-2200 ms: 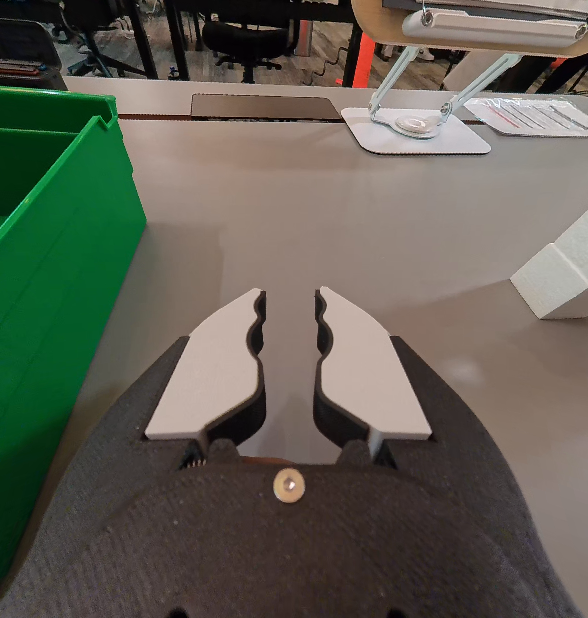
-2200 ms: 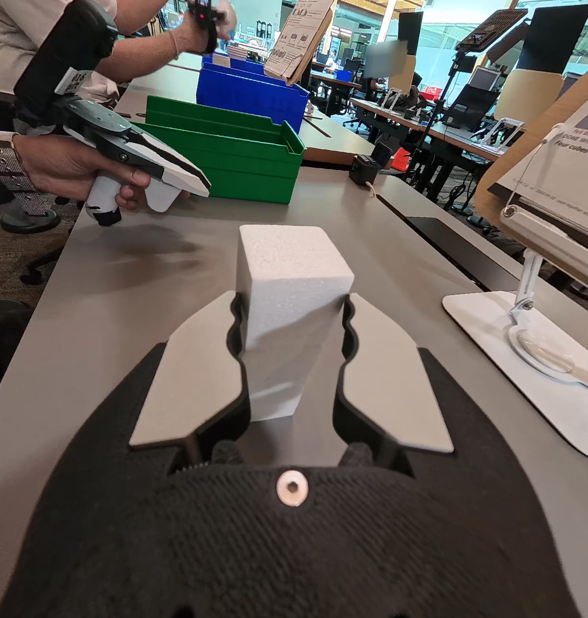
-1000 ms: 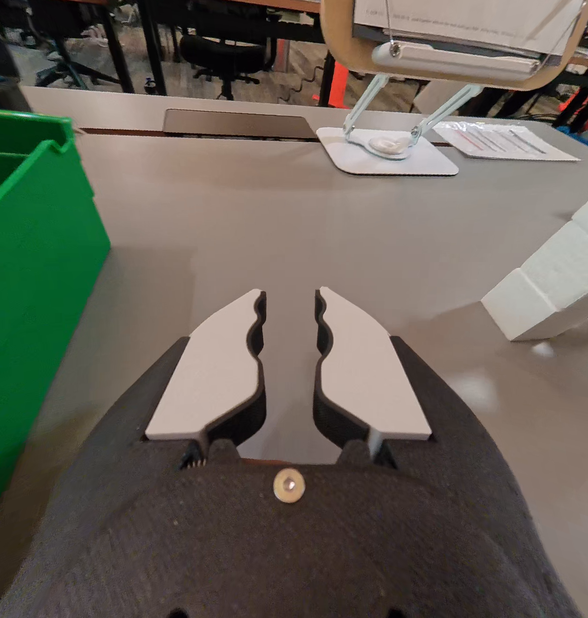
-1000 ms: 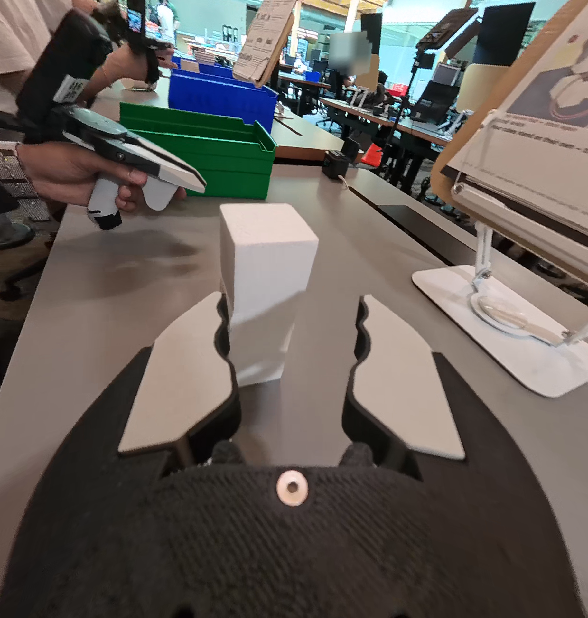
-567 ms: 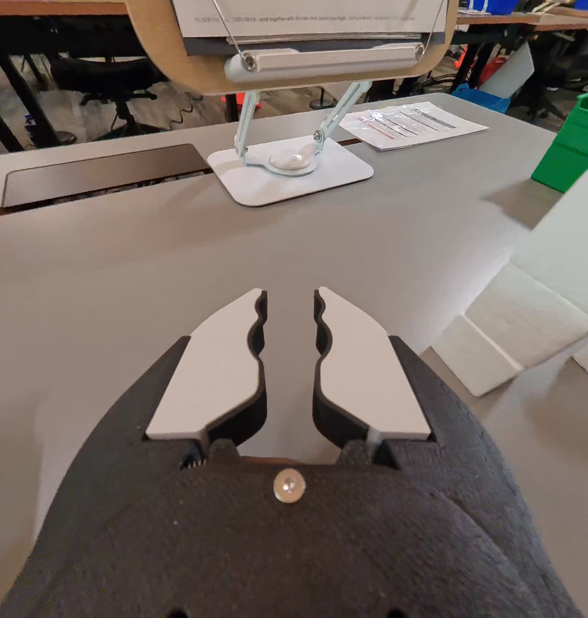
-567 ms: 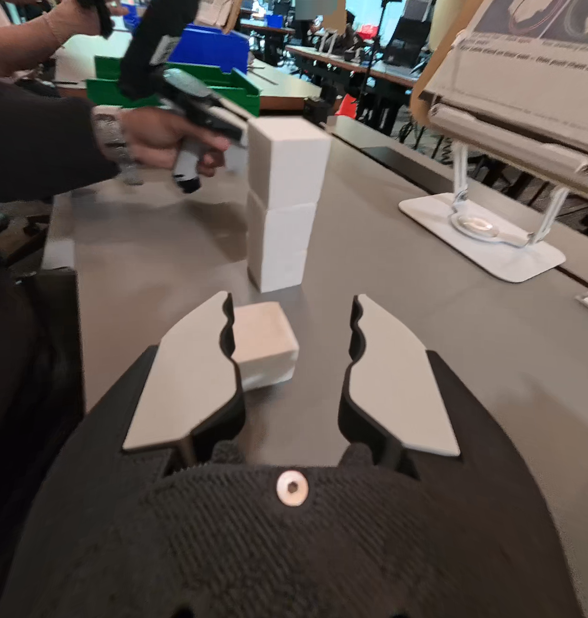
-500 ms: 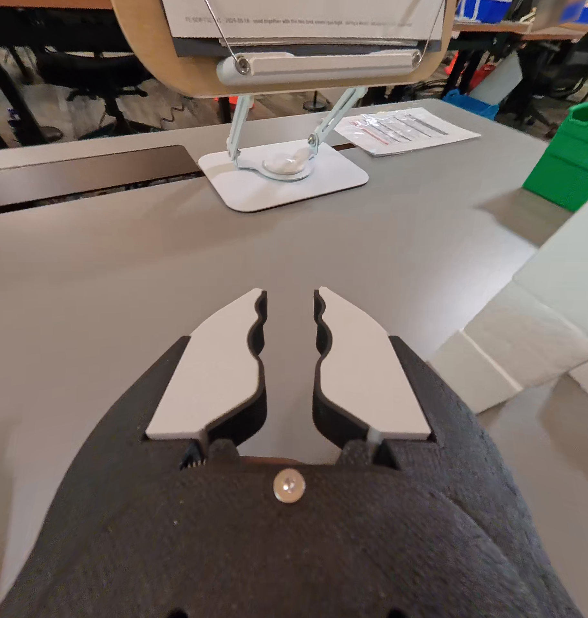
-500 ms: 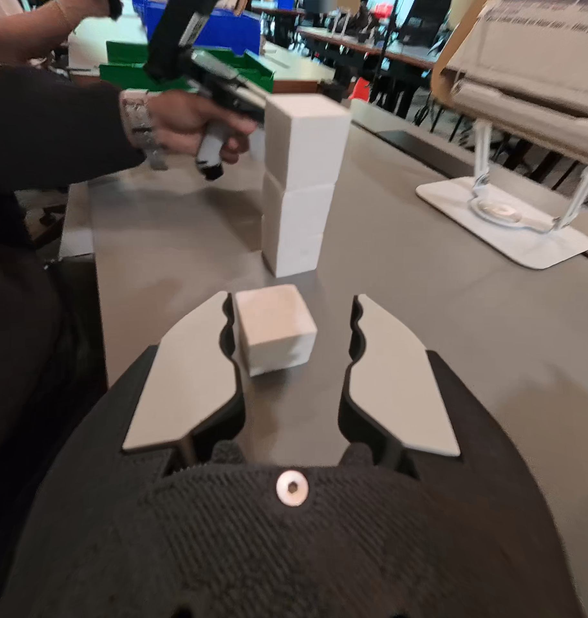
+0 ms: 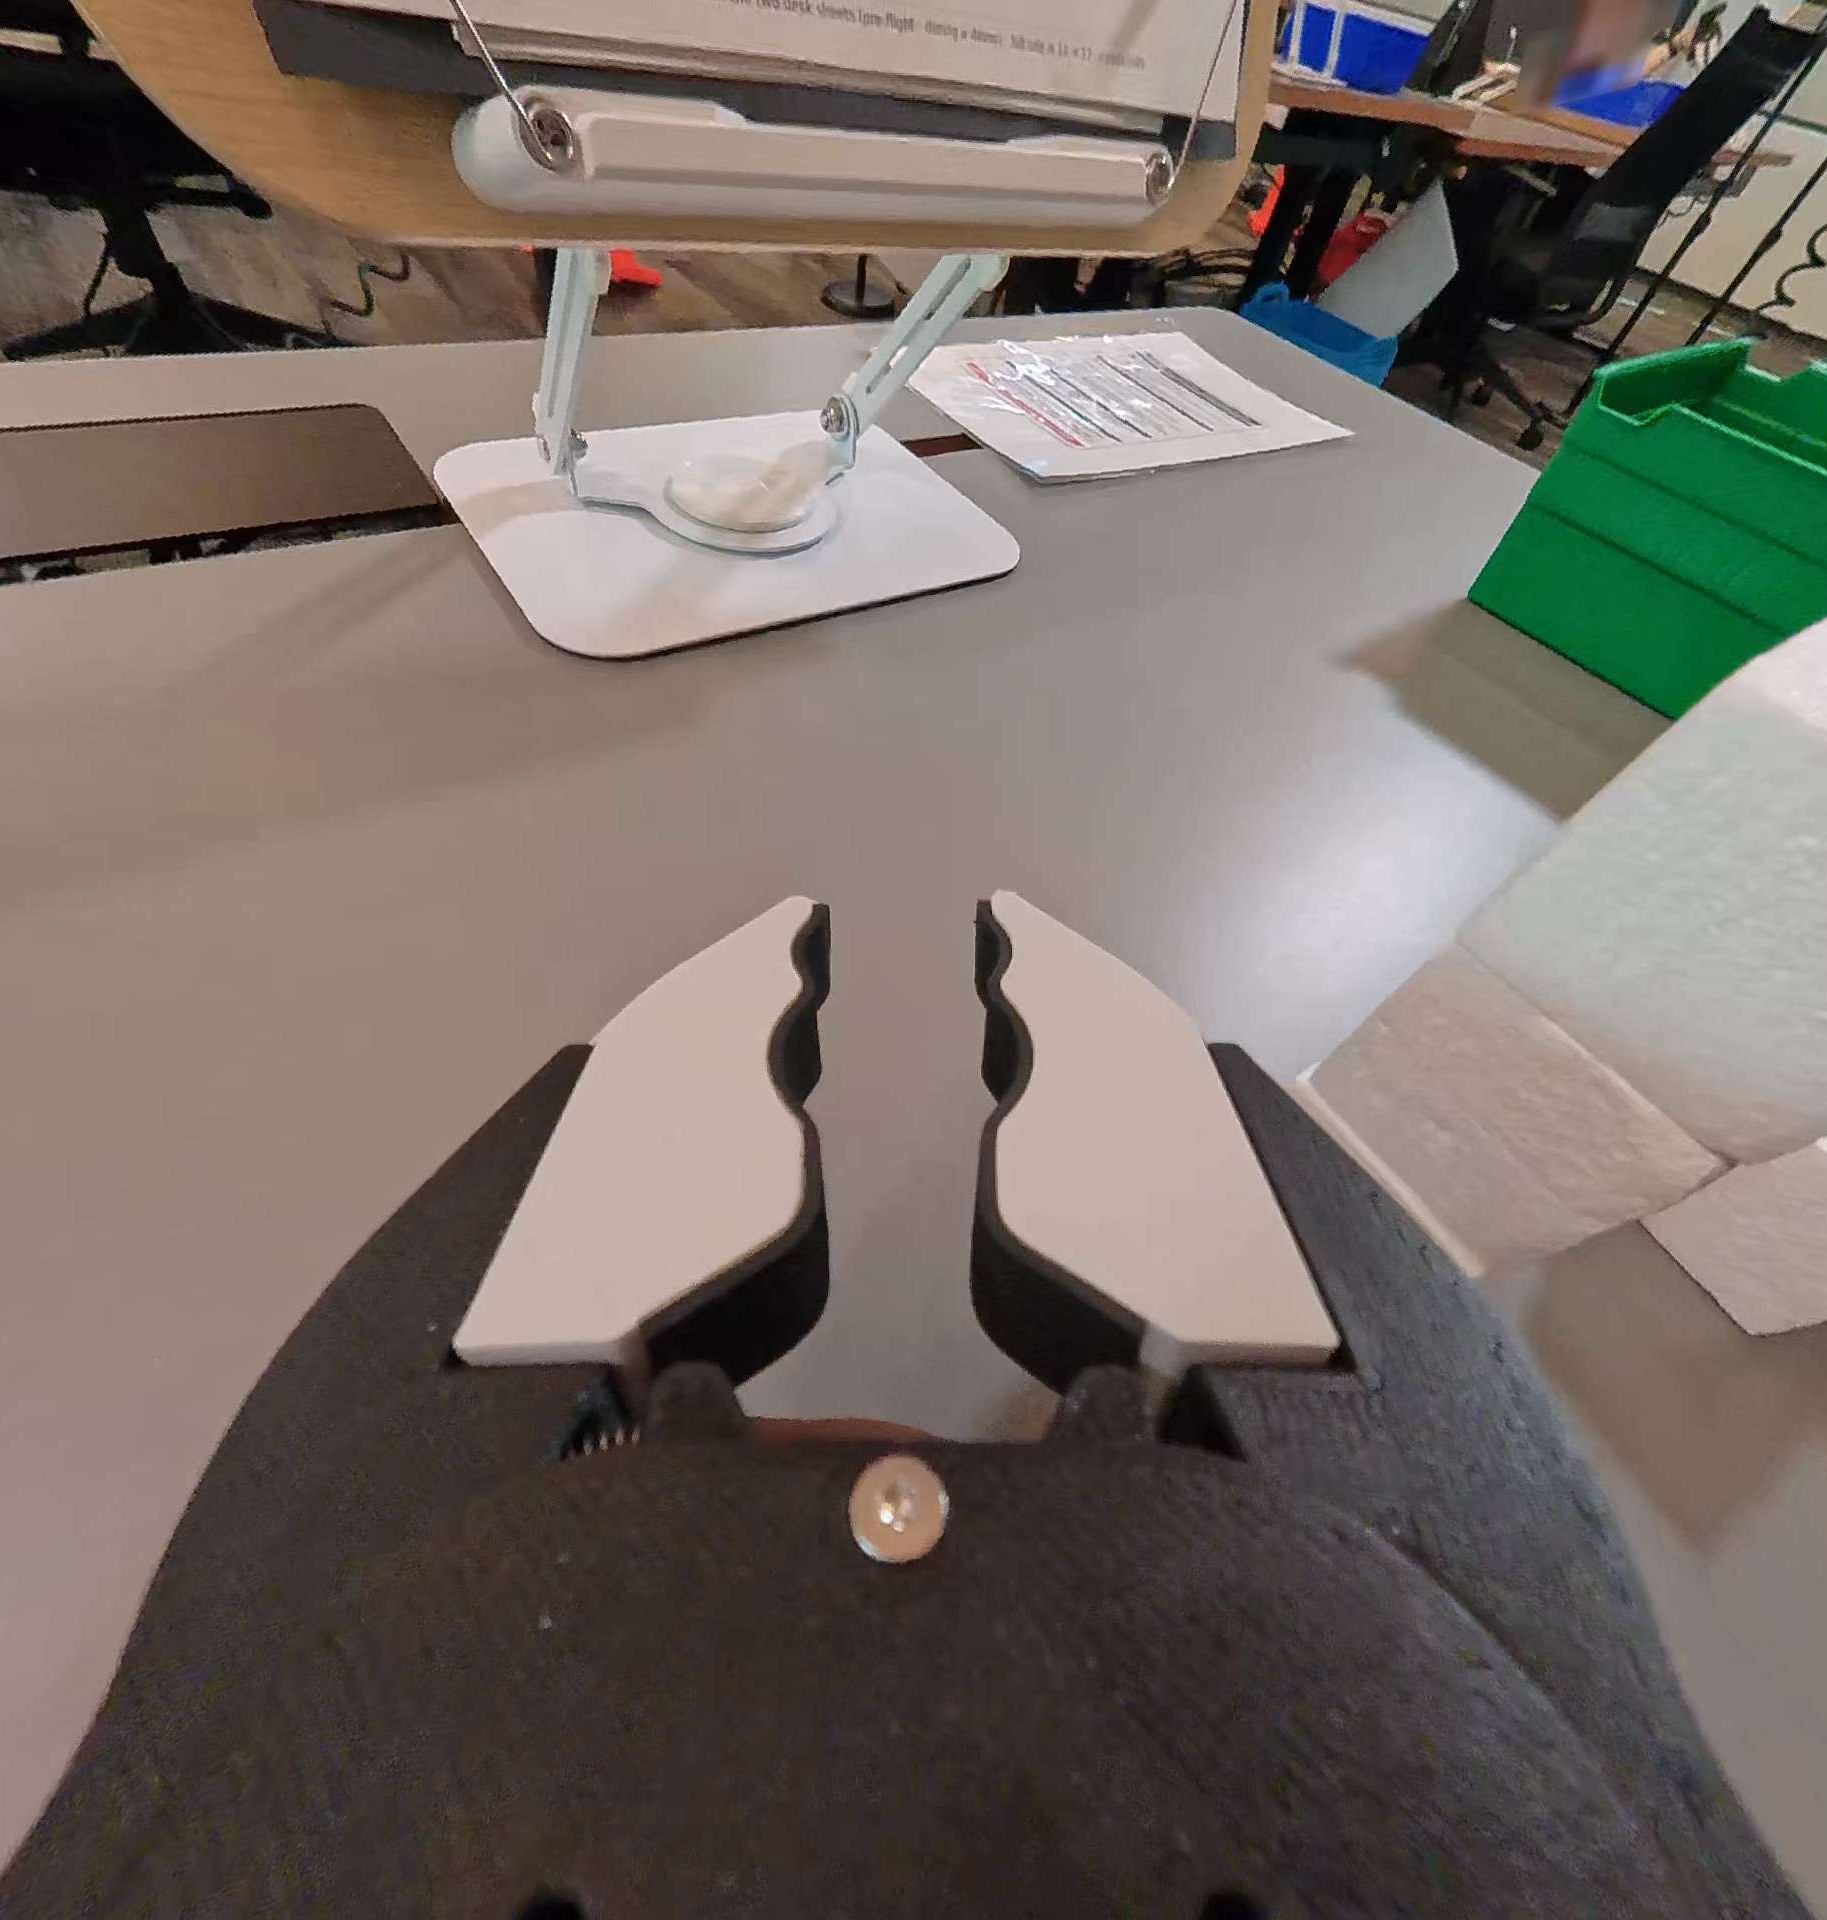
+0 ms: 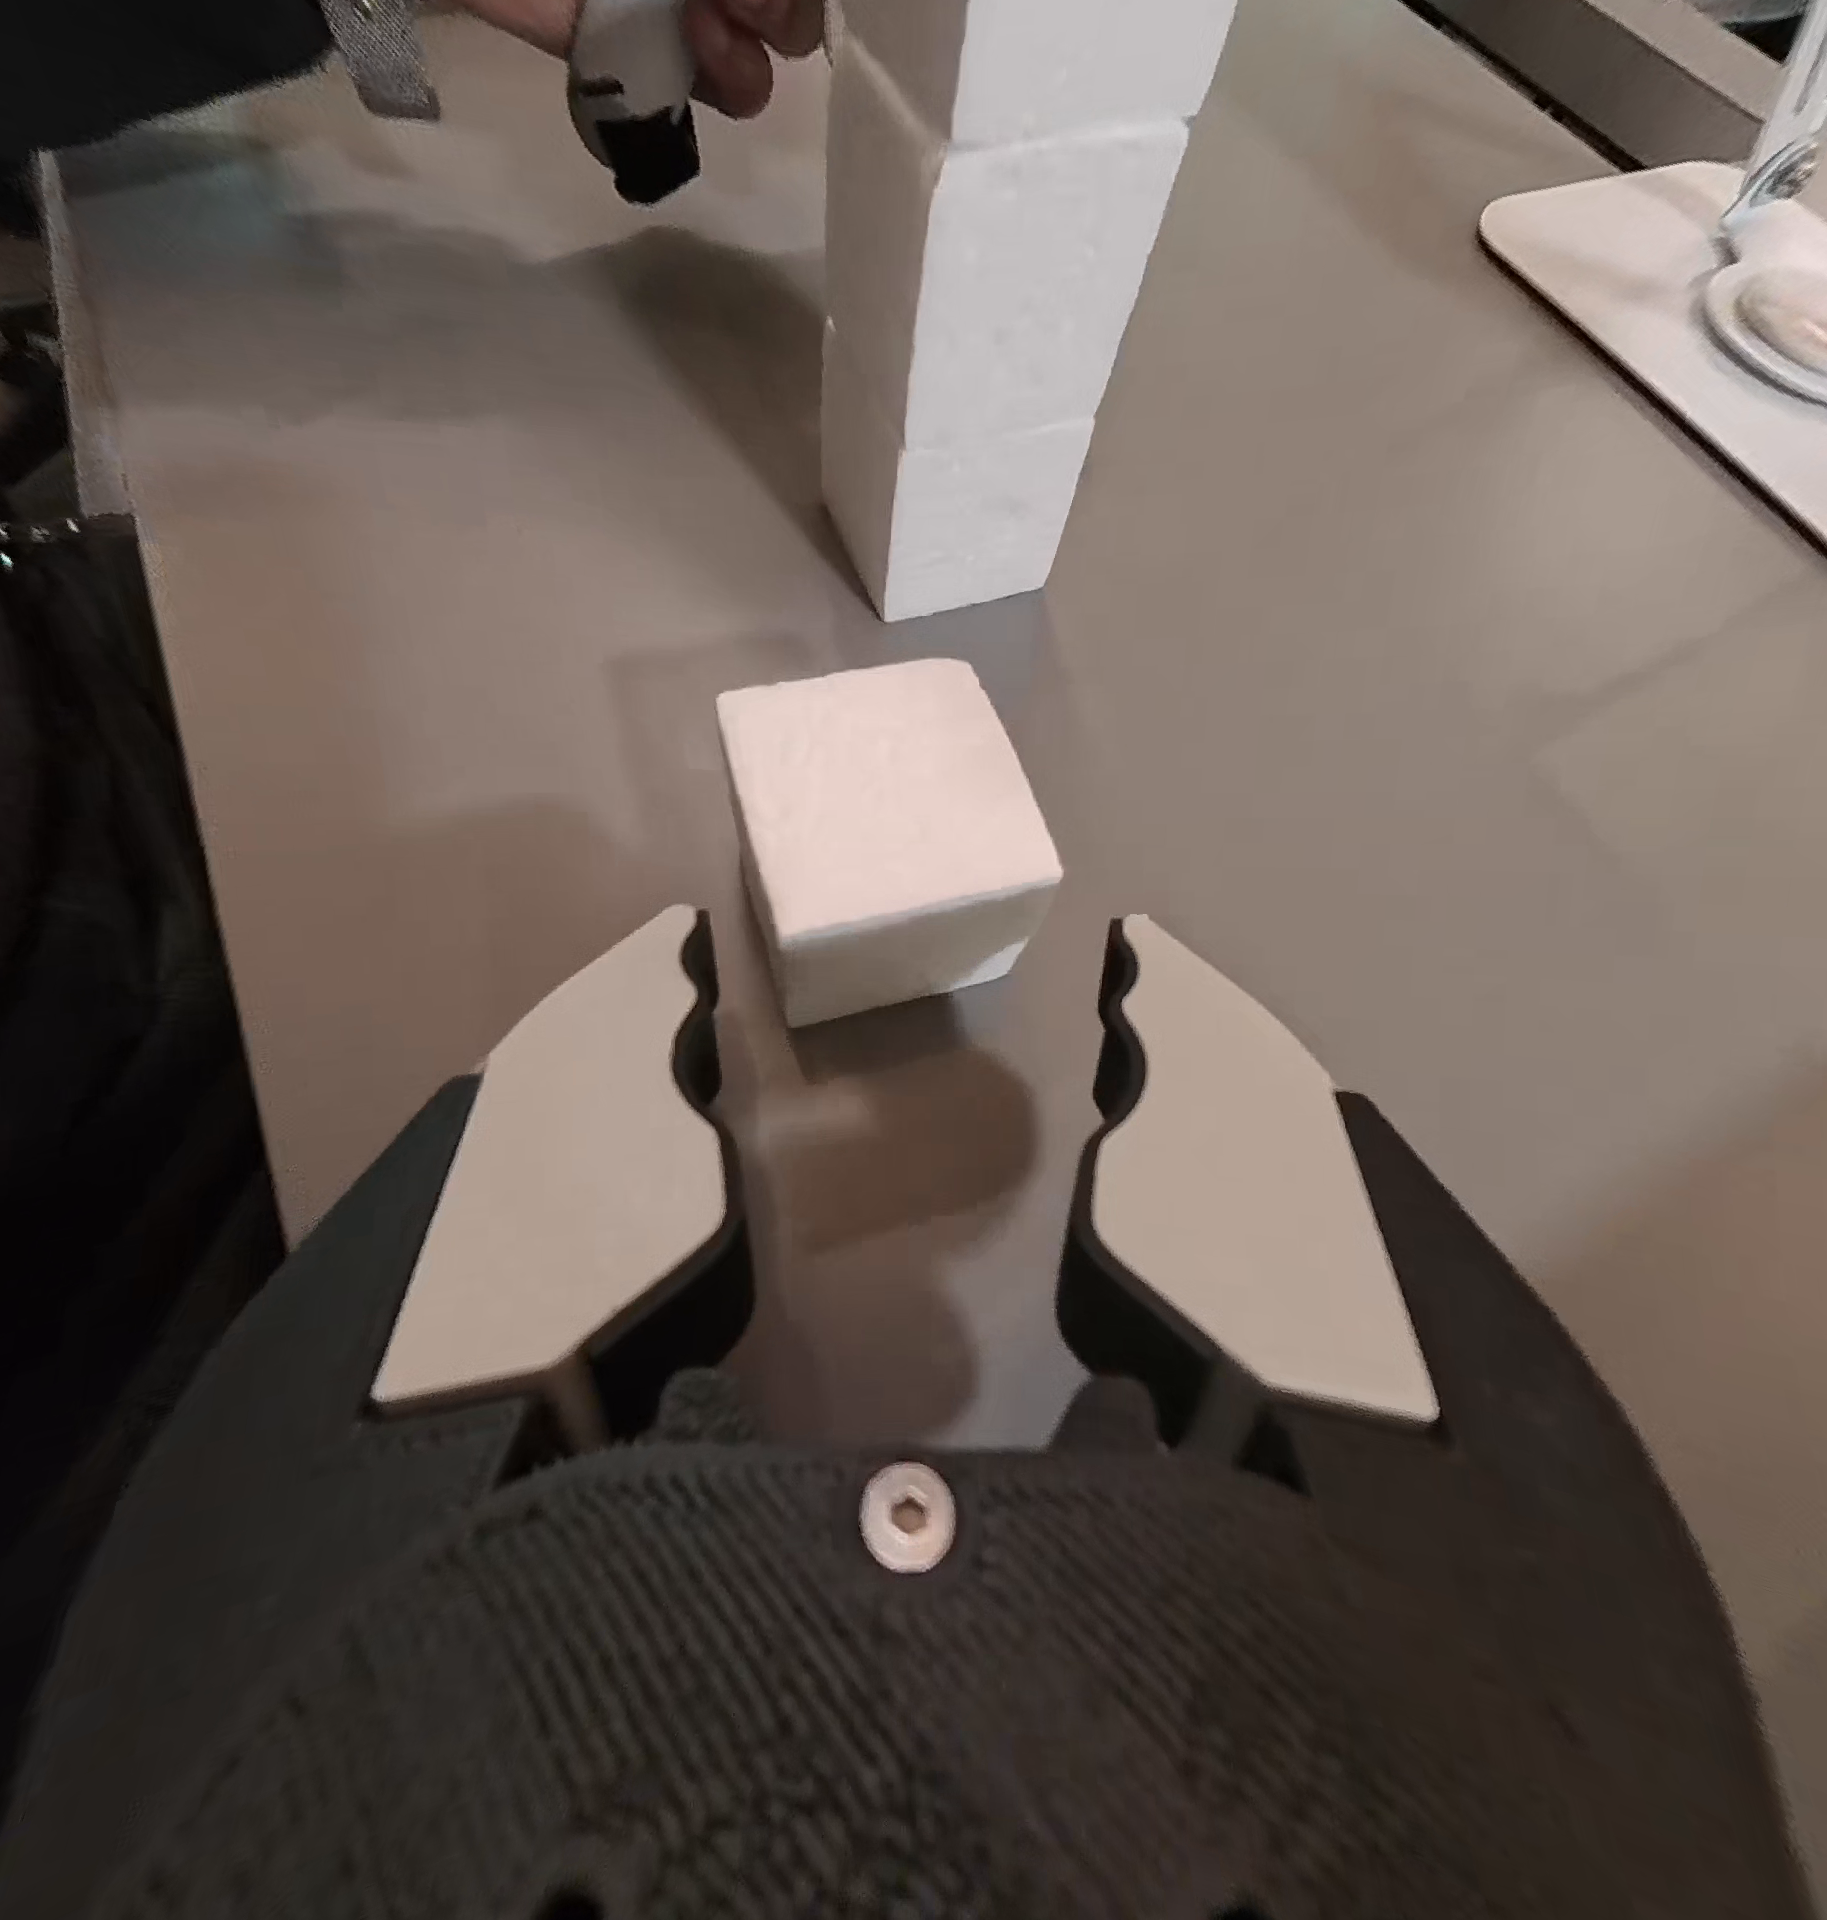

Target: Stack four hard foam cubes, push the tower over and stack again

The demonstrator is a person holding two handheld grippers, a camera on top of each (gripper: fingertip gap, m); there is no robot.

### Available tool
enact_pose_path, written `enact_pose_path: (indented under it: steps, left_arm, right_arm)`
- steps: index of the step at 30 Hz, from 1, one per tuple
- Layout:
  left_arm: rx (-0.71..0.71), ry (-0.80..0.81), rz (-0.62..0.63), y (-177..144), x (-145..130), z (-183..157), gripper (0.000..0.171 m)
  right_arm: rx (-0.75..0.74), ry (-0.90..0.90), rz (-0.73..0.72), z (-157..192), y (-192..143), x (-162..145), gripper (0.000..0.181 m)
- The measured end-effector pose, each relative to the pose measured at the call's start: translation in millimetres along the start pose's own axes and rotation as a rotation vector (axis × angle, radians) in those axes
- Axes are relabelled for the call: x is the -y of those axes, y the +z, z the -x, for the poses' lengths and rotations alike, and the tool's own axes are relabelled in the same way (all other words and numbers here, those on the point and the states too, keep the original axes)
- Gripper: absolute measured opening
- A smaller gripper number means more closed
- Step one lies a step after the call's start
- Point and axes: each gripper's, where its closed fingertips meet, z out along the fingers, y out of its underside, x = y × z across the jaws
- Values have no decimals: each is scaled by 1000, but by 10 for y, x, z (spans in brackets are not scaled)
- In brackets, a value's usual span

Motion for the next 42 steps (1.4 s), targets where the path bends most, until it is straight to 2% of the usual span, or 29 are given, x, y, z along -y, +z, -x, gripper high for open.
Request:
enact_pose_path:
  steps: [5, 7, 9, 15, 19, 23, 28, 33, 39, 42]
  left_arm:
    - [21, 25, 11, -91, -57, 1, 27]
    - [33, 30, 17, -132, -84, 24, 27]
    - [50, 31, 17, -184, -99, 65, 27]
    - [99, 9, 27, -353, -183, 222, 27]
    - [150, 6, 25, -552, -247, 327, 27]
    - [212, -17, 21, -788, -324, 469, 27]
    - [298, -52, 10, -1127, -426, 633, 28]
    - [377, -75, 6, -1450, -541, 744, 28]
    - [441, -102, 8, -1720, -654, 818, 28]
    - [464, -106, 13, -1803, -697, 845, 28]
  right_arm:
    - [30, -67, 31, 12, 104, 7, 56]
    - [-13, -115, 4, -64, 81, 78, 56]
    - [-69, -130, -73, -190, -21, 236, 56]
    - [-206, -6, -412, -607, -505, 737, 56]
    - [-181, 98, -536, -748, -651, 1102, 56]
    - [-41, 150, -519, -678, -531, 1495, 56]
    - [46, 36, -412, -514, -287, 1837, 56]
    - [92, -106, -261, -389, -55, 1902, 56]
    - [188, -64, -163, -394, 101, 1891, 56]
    - [201, -74, -160, -402, 136, 1923, 56]
